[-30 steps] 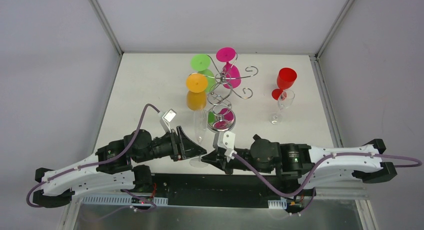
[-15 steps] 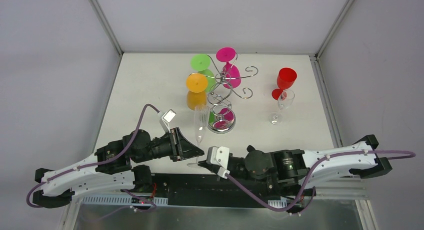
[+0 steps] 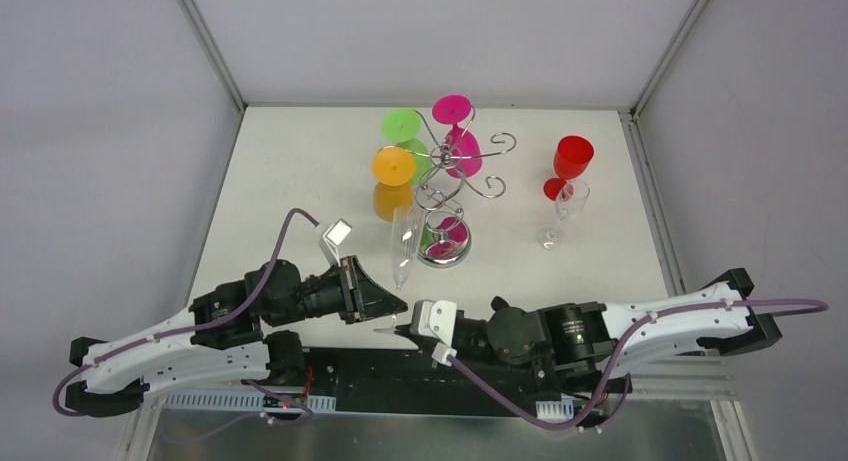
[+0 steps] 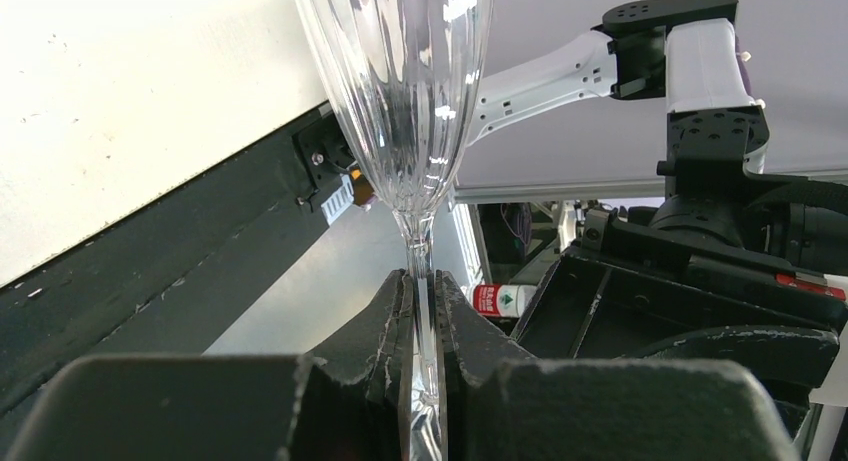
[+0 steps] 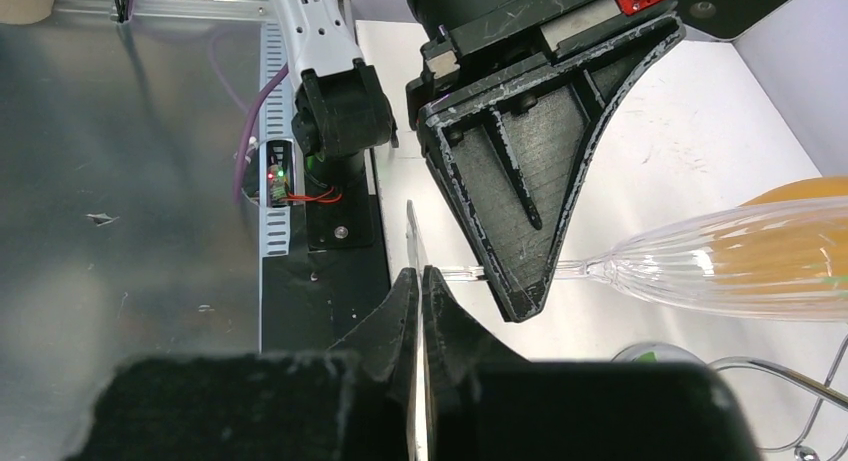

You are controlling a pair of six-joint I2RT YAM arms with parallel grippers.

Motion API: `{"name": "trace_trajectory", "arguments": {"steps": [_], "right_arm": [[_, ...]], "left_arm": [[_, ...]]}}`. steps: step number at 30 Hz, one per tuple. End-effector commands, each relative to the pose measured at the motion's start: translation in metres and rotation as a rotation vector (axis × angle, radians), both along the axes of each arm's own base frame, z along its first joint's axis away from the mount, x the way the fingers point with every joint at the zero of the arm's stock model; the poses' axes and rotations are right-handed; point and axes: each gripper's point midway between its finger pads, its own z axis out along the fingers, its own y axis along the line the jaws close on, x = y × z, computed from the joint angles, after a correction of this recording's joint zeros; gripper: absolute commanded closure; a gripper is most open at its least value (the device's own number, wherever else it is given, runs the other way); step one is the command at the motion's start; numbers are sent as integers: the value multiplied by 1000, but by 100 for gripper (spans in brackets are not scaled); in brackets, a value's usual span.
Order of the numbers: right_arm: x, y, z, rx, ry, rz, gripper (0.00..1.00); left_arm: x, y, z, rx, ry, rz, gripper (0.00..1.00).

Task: Take the wine glass off the wine glass rack
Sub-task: Place the wine glass at the center of the board.

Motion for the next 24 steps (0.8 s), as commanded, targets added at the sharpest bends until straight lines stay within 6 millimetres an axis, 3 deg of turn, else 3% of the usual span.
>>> {"name": "trace_trajectory", "arguments": {"steps": [1,4,7,14,24], "right_arm": [[-2,0,17,56,45,-11,92],[-3,-5,18,55,73,-11,69],[-4,-12,19,50,106,-18,56],[-2,-37,34,80,198,-33,49],[6,-76,64,187,358,-83,43]], "left_arm": [[-4,0,9,-20,-44,-34,100],[-9,0,8,-13,-61,-67,100],[-13,0,5,0,-76,-101,100],[-24,3,-4,34,-111,-172,100],[-45,12,0,37,-218,-312,100]]}}
